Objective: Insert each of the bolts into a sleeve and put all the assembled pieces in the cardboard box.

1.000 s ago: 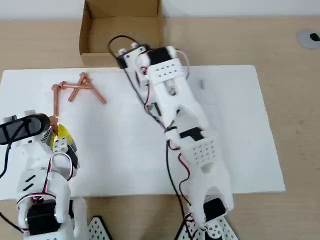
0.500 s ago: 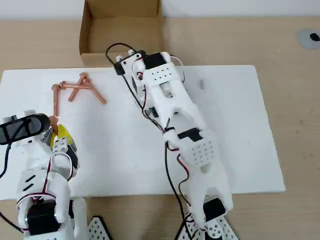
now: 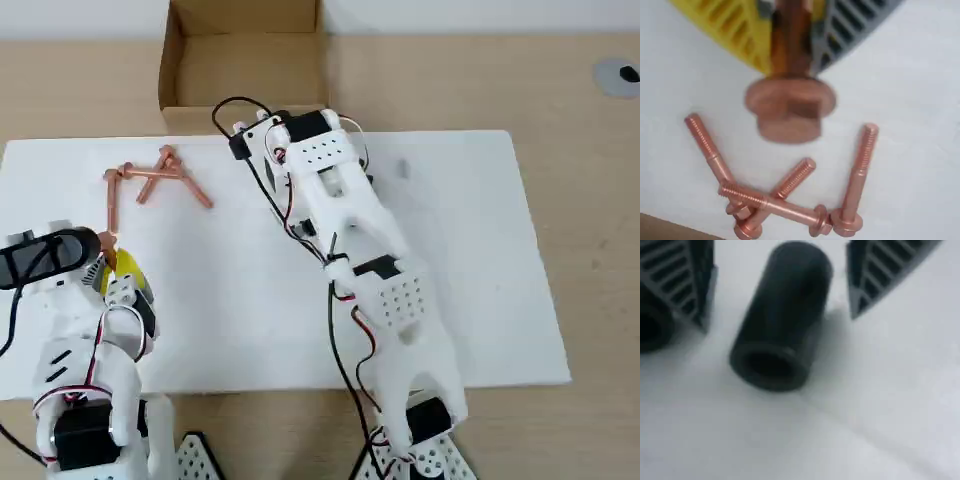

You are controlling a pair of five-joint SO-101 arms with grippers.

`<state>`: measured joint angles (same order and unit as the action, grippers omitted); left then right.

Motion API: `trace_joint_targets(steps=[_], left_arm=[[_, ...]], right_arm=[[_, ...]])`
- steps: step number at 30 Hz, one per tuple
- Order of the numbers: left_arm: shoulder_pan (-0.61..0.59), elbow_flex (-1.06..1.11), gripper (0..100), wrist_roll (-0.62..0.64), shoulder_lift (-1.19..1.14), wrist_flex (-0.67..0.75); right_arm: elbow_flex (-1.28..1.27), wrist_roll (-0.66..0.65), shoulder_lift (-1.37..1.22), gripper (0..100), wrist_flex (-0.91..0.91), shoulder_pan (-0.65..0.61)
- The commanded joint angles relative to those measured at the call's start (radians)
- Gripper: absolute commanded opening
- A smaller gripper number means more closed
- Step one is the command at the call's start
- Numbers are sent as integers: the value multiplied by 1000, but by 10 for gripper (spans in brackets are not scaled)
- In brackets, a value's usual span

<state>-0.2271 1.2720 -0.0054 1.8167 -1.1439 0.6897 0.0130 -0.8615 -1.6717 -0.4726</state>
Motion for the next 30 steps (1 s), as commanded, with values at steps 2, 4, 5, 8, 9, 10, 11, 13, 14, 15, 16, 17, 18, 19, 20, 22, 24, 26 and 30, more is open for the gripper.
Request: trace_joint_targets(steps=[2, 4, 5, 8, 9, 10, 11, 13, 14, 15, 16, 17, 18, 19, 20, 22, 24, 26, 30], left_arm=[[-9, -5, 7, -2, 5, 28], [-9, -5, 7, -2, 5, 28], [-9, -5, 7, -2, 5, 28], [-9, -5, 7, -2, 5, 28], [-9, -5, 7, -2, 5, 28], [-9, -5, 7, -2, 5, 28], [-9, -5, 7, -2, 5, 28], [-9, -5, 7, -2, 5, 28], [-9, -5, 7, -2, 5, 28], [-9, -5, 7, -2, 5, 28], [-9, -5, 7, -2, 5, 28], [-9, -5, 7, -2, 5, 28], [-9, -5, 7, -2, 5, 28], [-9, -5, 7, -2, 5, 28], [-9, -5, 7, -2, 4, 28], [-9, -5, 7, -2, 4, 28], [-9, -11, 7, -2, 4, 29], [-9, -6, 7, -2, 4, 71], [-8, -14, 7, -2, 4, 147]], right_arm=[[4, -31, -36, 217, 9, 18], [21, -32, -36, 176, 5, 18], [27, -43, -36, 146, 3, 18], [47, -71, -39, 41, -18, 16], [51, -81, -41, 11, -28, 16], [53, -89, -41, 9, -34, 18], [53, -97, -39, 15, -43, 21], [53, -109, -38, 9, -52, 22], [54, -109, -36, 9, -52, 22], [54, -112, -36, 9, -52, 22], [54, -112, -35, 9, -54, 22], [59, -112, -33, 9, -54, 22], [70, -110, -25, 9, -57, 21], [87, -110, -12, 9, -74, 22], [114, -109, 5, 9, -89, 24], [179, -107, 48, 9, -115, 33], [226, -106, 111, 9, -117, 48], [242, -97, 197, 9, -118, 65], [209, -84, 409, 9, -118, 79]])
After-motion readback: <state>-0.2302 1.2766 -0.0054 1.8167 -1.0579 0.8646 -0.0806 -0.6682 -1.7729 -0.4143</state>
